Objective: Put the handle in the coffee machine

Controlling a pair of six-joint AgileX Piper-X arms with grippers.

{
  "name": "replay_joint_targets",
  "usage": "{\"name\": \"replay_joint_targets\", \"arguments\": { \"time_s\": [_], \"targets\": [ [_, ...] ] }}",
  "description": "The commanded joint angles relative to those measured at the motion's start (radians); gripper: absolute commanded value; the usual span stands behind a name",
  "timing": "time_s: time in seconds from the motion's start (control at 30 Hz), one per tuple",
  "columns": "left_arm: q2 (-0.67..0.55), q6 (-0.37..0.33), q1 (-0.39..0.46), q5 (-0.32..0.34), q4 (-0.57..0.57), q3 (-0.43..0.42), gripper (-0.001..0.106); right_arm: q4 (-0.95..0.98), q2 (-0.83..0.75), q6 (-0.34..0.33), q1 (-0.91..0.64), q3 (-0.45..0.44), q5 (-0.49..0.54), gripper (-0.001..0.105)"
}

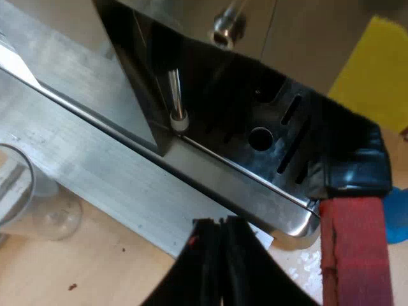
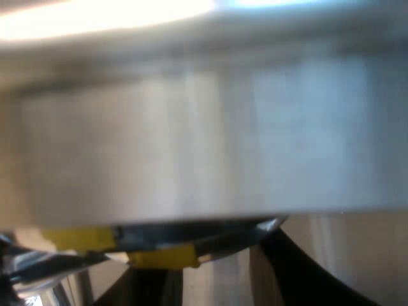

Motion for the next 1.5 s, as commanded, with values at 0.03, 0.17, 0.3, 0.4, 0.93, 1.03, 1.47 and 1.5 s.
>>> {"name": "replay_joint_targets", "arguments": {
  "time_s": [0.03,0.17,0.3,0.4,0.93,1.03,1.47,1.5],
  "targets": [
    [0.010,-0.011,-0.009,0.008,0.004,0.007,0.000,-0.137,-0.045,0.000,-0.002,-0.028,0.021,0.028],
    [0.043,-0.011,-0.018,0.006,0.004,0.027,0.000,-0.137,-0.045,0.000,-0.003,-0.028,0.019,0.028],
    [0.048,-0.011,-0.050,-0.014,0.004,0.048,0.000,-0.137,-0.045,0.000,-0.003,-0.028,0.019,0.028],
    [0.048,-0.011,-0.088,-0.044,0.004,0.068,0.000,-0.137,-0.045,0.000,-0.003,-0.028,0.019,0.028],
    [0.029,-0.055,-0.112,0.036,0.107,0.081,0.000,-0.137,-0.045,-0.090,-0.003,-0.028,0.017,0.028],
    [0.020,-0.091,-0.112,0.065,0.147,0.081,0.000,-0.144,-0.045,-0.090,-0.003,-0.028,0.016,0.028],
    [-0.074,-0.150,-0.112,0.101,0.102,0.247,0.000,-0.166,-0.045,-0.100,-0.003,-0.028,0.013,0.028],
    [-0.077,-0.153,-0.112,0.101,0.099,0.247,0.000,-0.166,-0.045,-0.106,-0.003,-0.028,0.013,0.028]
  ]
}}
